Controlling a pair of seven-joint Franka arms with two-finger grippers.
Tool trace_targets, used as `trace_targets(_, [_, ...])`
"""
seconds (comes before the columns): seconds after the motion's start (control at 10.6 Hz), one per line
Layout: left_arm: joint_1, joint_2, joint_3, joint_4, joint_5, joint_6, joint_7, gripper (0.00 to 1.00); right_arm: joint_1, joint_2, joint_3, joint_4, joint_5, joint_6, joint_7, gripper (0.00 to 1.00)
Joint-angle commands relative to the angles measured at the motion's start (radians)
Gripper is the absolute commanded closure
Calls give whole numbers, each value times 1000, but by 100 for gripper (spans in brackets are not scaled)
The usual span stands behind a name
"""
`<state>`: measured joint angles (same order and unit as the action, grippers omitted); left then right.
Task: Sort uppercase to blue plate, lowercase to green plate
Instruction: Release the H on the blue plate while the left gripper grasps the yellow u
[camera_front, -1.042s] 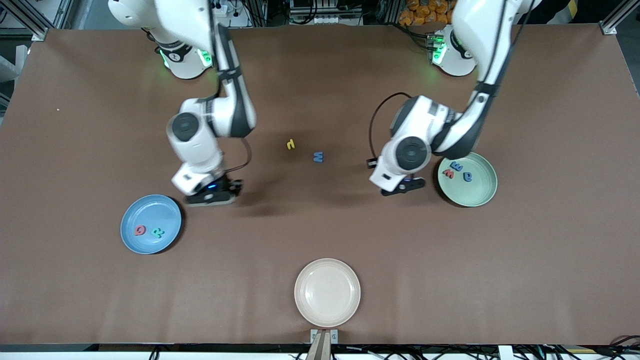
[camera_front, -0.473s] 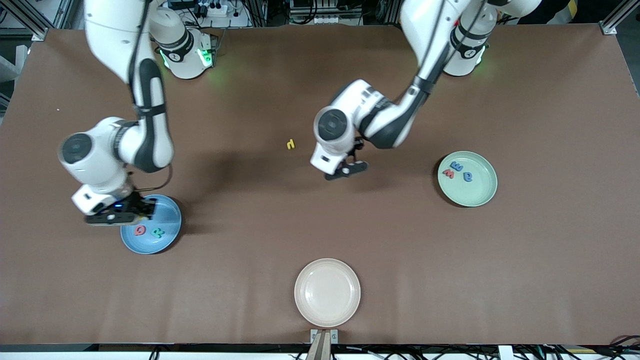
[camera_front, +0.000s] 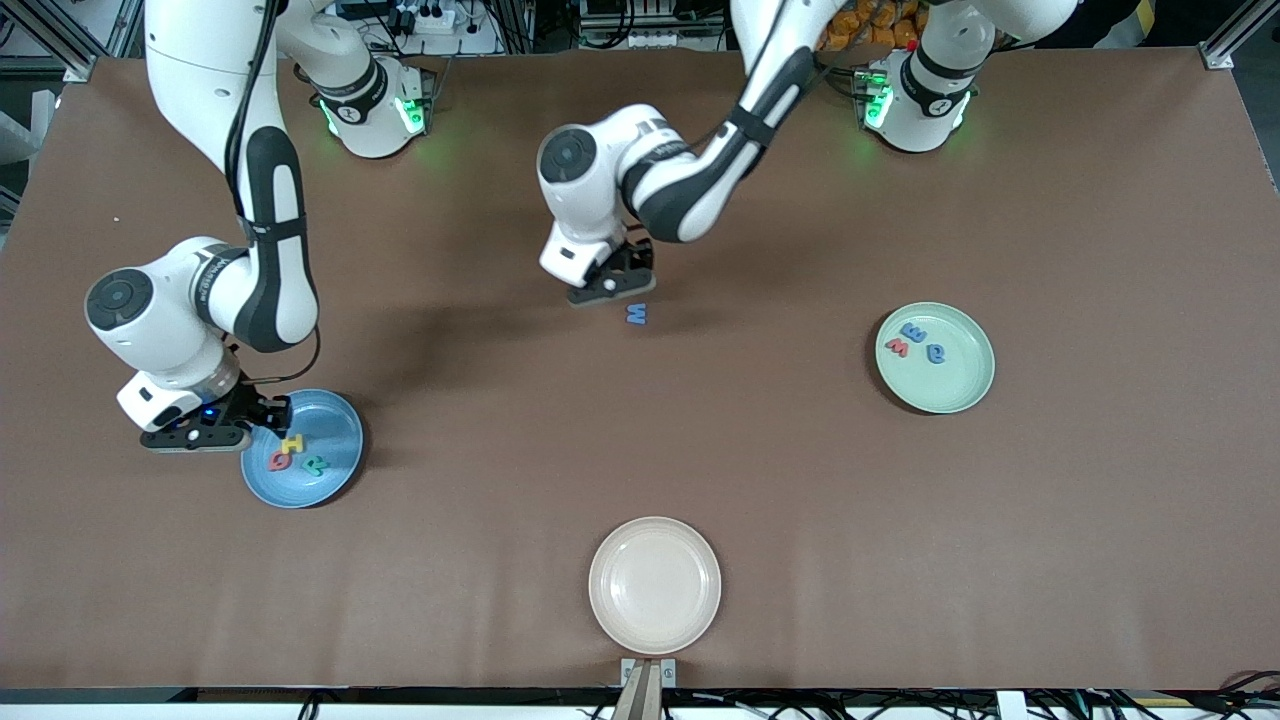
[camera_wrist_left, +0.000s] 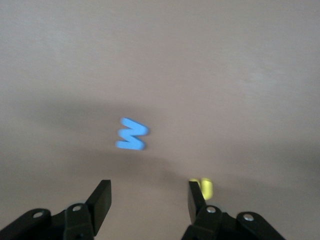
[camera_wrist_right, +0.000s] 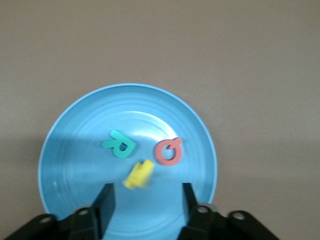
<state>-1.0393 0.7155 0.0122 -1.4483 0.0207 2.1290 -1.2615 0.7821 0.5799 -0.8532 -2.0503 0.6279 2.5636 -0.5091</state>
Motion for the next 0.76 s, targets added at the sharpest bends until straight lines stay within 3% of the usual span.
trace_targets(0.0, [-37, 47, 25, 57, 27, 84, -70, 30, 5, -12, 6, 1, 24, -5, 38, 0])
trace_targets(0.28, [-36, 96, 26, 51, 25, 199, -61, 30, 6, -12, 6, 2, 24, -5, 47, 0])
trace_targets(0.66, [-47, 162, 26, 37, 22, 247, -56, 31, -27, -12, 6, 1, 21, -5, 37, 0])
